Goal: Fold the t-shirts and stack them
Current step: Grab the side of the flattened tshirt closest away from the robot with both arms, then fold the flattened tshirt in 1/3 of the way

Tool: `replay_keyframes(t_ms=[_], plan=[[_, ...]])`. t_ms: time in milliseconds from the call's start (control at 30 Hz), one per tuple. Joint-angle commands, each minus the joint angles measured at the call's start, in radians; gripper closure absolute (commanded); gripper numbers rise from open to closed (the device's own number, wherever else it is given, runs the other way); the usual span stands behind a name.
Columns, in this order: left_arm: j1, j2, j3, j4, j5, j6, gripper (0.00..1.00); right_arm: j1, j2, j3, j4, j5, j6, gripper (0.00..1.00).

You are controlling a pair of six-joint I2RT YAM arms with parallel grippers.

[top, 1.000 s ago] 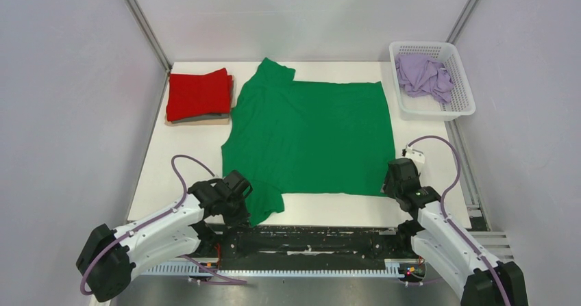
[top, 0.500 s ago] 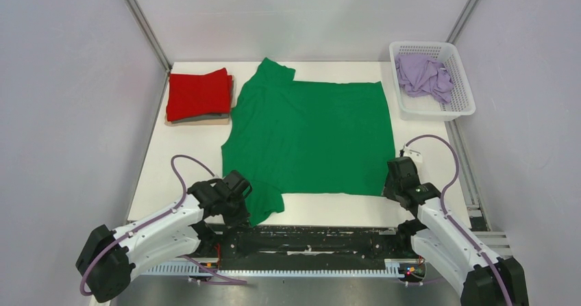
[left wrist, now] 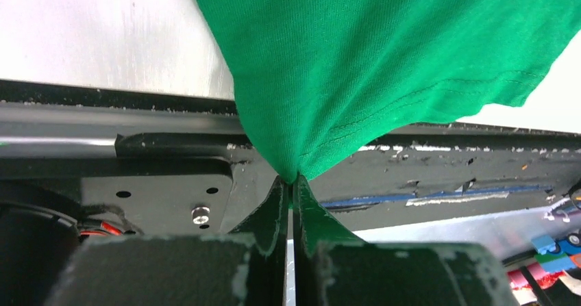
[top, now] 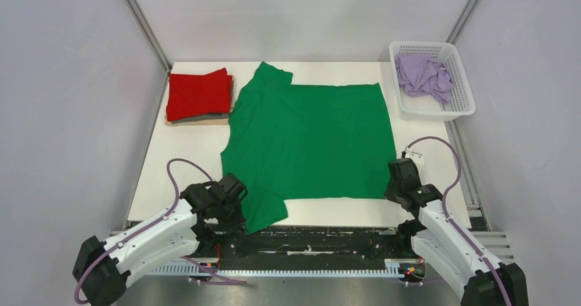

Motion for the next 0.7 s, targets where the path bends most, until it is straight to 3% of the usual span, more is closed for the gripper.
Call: replay_keyframes(t_ms=[0, 100, 200, 433, 667], plan=[[-0.011, -0.065, 0.037, -0.095, 0.055, -0.014, 0.98, -0.001, -0.024, 0.036, -0.092, 0.027, 0.021, 0.98], [-0.013, -0.072, 0.032, -0.071, 0.066, -0.016, 0.98, -0.001, -0.043, 0.032, -0.078, 0.008, 0.014, 0.98], [-0.013, -0.032, 0.038, 0.053, 0.119, 0.019, 0.98, -0.002, -0.041, 0.026, -0.036, -0.006, -0.010, 0.98], [-0.011, 0.172, 0.173, 0.319, 0.141, 0.125, 0.98, -0.001, 0.028, 0.054, 0.056, -0.051, -0.049, 1.00], [-0.001, 0.312, 0.383, 0.335, -0.040, 0.224, 0.98, -0.001, 0.105, 0.151, 0.121, -0.033, -0.107, 1.00]])
